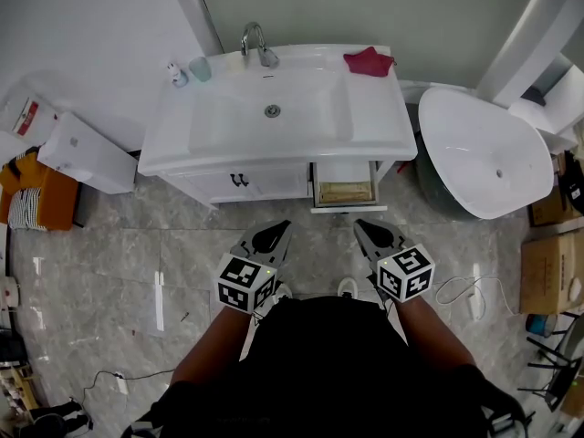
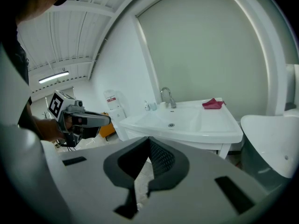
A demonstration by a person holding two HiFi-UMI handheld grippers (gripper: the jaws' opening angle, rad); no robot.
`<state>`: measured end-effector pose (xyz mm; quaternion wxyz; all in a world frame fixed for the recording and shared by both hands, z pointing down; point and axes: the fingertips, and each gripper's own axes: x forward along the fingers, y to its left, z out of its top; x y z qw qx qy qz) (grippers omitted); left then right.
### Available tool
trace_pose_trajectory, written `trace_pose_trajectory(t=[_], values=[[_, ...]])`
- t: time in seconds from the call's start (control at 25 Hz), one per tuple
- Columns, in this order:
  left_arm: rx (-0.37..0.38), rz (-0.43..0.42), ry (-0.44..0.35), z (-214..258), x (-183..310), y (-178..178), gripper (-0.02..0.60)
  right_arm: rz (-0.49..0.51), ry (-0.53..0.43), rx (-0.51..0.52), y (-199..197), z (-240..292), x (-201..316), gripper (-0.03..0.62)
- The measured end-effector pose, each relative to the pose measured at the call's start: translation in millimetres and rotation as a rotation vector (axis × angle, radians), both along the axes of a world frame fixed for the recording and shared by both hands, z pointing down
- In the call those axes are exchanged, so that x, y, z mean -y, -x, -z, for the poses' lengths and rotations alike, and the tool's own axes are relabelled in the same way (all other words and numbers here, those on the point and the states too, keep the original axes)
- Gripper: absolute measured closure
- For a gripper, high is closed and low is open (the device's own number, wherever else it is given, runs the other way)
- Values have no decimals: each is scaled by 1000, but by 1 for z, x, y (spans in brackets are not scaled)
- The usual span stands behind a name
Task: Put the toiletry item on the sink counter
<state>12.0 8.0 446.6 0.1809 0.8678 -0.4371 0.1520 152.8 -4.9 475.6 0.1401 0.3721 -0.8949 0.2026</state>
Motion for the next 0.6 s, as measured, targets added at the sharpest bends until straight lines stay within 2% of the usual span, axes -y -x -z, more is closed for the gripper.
trace_pose_trajectory(t=[0.6], values=[[3, 10, 2, -1, 0, 3, 577, 5, 7, 11, 4, -3, 1, 591]])
